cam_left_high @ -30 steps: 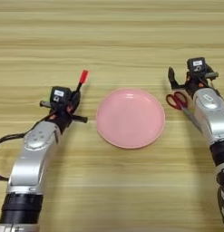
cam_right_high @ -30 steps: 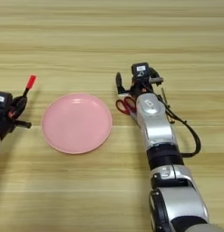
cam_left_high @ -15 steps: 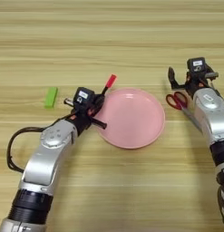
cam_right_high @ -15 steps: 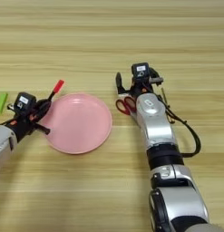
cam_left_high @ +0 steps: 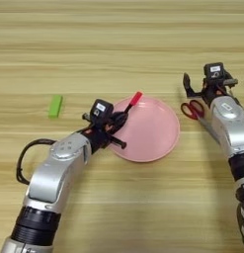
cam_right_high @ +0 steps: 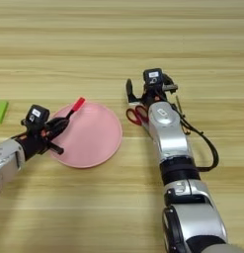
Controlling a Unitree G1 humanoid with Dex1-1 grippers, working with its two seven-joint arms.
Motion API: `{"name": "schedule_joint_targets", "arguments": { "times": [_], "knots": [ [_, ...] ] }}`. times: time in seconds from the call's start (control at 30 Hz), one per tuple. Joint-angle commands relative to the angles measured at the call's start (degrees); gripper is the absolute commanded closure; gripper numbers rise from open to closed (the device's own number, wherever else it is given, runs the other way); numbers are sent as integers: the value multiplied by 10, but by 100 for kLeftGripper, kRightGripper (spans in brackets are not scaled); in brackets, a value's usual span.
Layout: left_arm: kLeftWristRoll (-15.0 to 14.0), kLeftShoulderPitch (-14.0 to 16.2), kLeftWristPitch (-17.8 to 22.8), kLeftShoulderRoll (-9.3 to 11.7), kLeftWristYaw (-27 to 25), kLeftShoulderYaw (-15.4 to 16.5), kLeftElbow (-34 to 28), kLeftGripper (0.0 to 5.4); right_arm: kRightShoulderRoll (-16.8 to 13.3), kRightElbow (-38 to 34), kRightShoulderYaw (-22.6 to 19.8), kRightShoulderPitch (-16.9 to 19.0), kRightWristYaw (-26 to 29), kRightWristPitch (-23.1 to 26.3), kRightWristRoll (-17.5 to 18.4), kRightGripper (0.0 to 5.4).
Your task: Move the objects on the table
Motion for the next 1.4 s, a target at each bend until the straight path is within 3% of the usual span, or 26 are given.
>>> {"name": "schedule_joint_targets", "arguments": {
  "times": [0.03, 0.4, 0.53, 0.83, 1.0, 1.4],
  "knots": [
    [-11, -4, 21, -5, -8, -11, -3, 501, 0, 3, 0, -10, -3, -1, 3, 0],
    [0, -6, 24, 6, -3, -28, 3, 501, 0, 0, -1, -9, -4, 0, 3, 0],
    [5, -7, 23, 9, 0, -31, 3, 441, 0, 0, -1, -9, -5, 0, 3, 0],
    [12, -7, 14, 9, 0, -33, 6, 370, -1, 0, -1, -8, -5, -1, 3, 0],
    [12, -15, -12, -2, 15, -9, 17, 317, -1, 1, -1, -8, -3, -1, 3, 0],
    [43, -35, -120, -13, 61, 25, 76, 213, -5, -4, 5, 10, 7, -2, 2, 0]
  ]
}}
